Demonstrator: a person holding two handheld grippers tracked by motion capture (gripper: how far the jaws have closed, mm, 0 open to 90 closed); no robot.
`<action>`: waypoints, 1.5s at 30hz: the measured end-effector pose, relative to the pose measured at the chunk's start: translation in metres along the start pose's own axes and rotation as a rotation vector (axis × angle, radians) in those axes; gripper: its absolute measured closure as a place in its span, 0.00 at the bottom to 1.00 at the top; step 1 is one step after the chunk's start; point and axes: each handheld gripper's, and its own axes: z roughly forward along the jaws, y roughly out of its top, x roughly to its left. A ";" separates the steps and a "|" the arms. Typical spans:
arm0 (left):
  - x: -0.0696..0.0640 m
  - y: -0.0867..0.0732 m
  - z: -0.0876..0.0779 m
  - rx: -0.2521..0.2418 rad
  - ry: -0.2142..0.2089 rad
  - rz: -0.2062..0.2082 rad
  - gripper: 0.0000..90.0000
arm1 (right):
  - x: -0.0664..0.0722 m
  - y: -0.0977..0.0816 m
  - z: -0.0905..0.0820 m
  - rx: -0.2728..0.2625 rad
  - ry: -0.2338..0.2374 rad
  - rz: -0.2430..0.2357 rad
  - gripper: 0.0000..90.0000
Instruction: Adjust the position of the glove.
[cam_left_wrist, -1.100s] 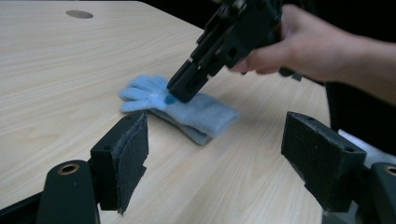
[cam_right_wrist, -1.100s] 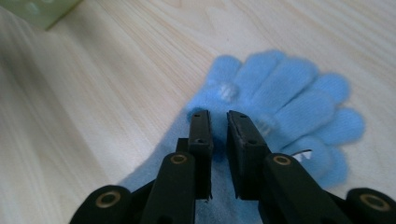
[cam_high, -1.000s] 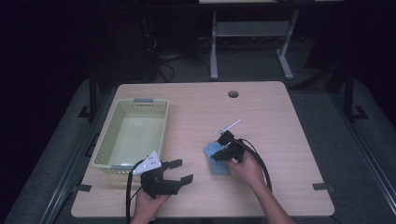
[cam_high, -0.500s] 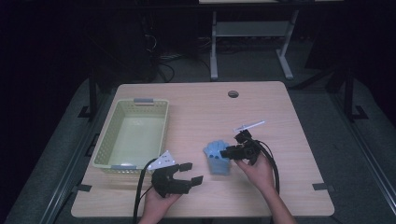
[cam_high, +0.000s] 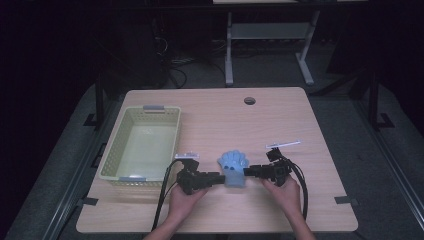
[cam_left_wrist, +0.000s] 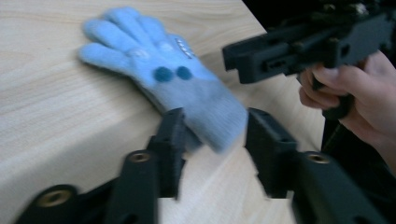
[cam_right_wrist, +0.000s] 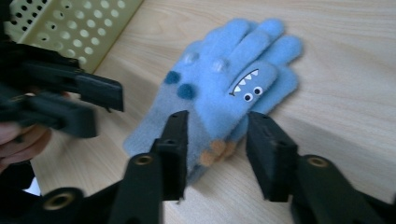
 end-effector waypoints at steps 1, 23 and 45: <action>0.002 0.001 0.002 0.007 -0.001 -0.010 0.72 | 0.000 -0.001 0.001 -0.002 0.004 0.005 0.71; 0.014 0.015 0.023 0.056 0.028 -0.128 0.88 | -0.013 -0.009 0.016 0.011 0.044 0.119 0.70; 0.017 0.014 0.034 0.083 -0.014 -0.204 0.66 | -0.013 -0.010 0.020 0.002 0.040 0.141 0.70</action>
